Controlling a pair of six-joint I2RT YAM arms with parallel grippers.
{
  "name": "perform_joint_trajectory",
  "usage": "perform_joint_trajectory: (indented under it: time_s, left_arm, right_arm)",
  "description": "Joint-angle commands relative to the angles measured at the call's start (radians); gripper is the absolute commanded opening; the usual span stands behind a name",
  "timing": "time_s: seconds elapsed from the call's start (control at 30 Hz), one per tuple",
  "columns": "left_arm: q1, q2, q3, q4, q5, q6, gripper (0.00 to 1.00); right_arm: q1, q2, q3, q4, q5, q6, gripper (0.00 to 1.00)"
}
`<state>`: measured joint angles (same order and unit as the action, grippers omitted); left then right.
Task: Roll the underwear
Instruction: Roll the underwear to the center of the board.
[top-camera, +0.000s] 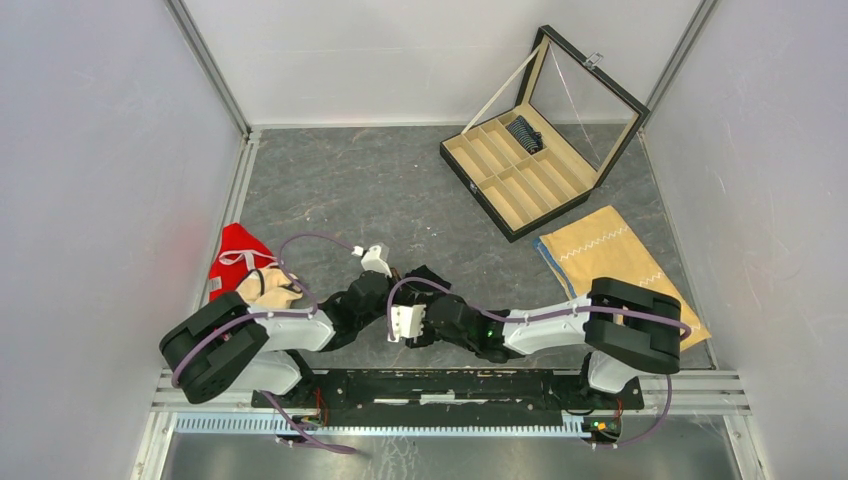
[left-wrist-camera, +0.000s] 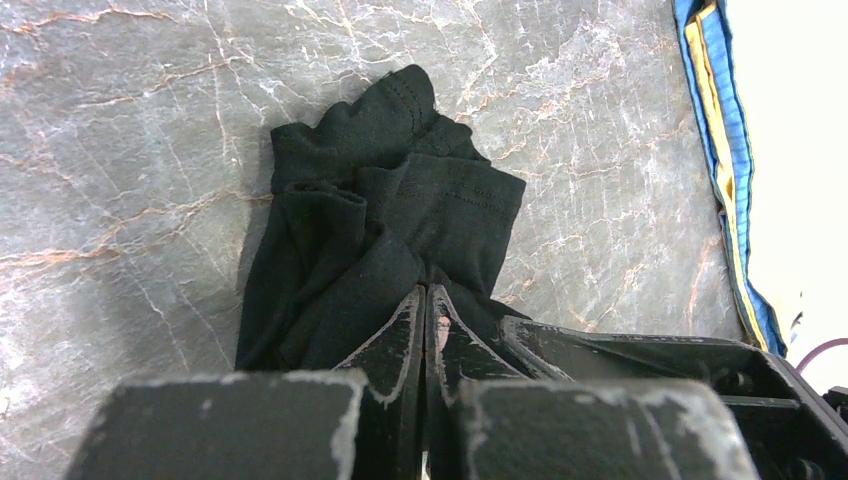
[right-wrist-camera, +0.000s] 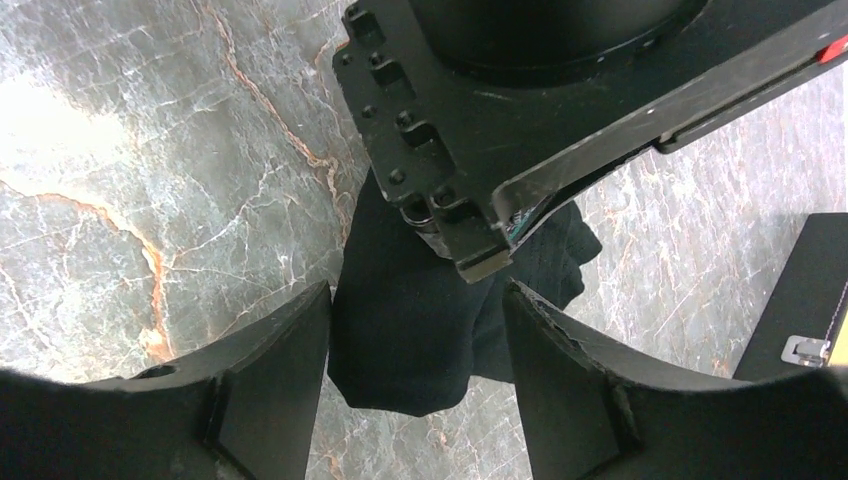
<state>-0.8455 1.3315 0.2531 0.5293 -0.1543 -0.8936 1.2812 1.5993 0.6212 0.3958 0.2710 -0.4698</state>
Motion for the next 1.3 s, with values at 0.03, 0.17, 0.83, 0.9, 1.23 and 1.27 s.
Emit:
perform_joint_trajectory:
  time_s: [0.03,0.17,0.83,0.9,1.23,1.27]
  left_arm:
    - [0.006,0.038,-0.064,-0.324,-0.025,-0.022,0.02]
    - [0.006,0.025,-0.060,-0.334,-0.025,-0.025,0.02]
    - [0.054,-0.162,0.051,-0.379,-0.009,0.103,0.02]
    - [0.061,-0.215,0.087,-0.426,-0.037,0.128,0.02]
    - [0.066,-0.512,0.066,-0.628,-0.193,0.103,0.02]
    - [0.065,-0.537,0.057,-0.633,-0.184,0.100,0.02]
  right_arm:
    - [0.007,0.038,-0.004,0.058,0.047,0.000,0.68]
    - [0.009,0.057,-0.033,0.077,0.094,-0.001,0.63]
    - [0.009,0.026,-0.056,-0.009,0.057,0.102,0.00]
    - [0.005,0.021,-0.020,-0.082,0.008,0.133,0.00]
    - [-0.088,-0.072,0.045,-0.307,-0.306,0.306,0.00]
    - [-0.106,-0.076,0.051,-0.319,-0.349,0.319,0.00]
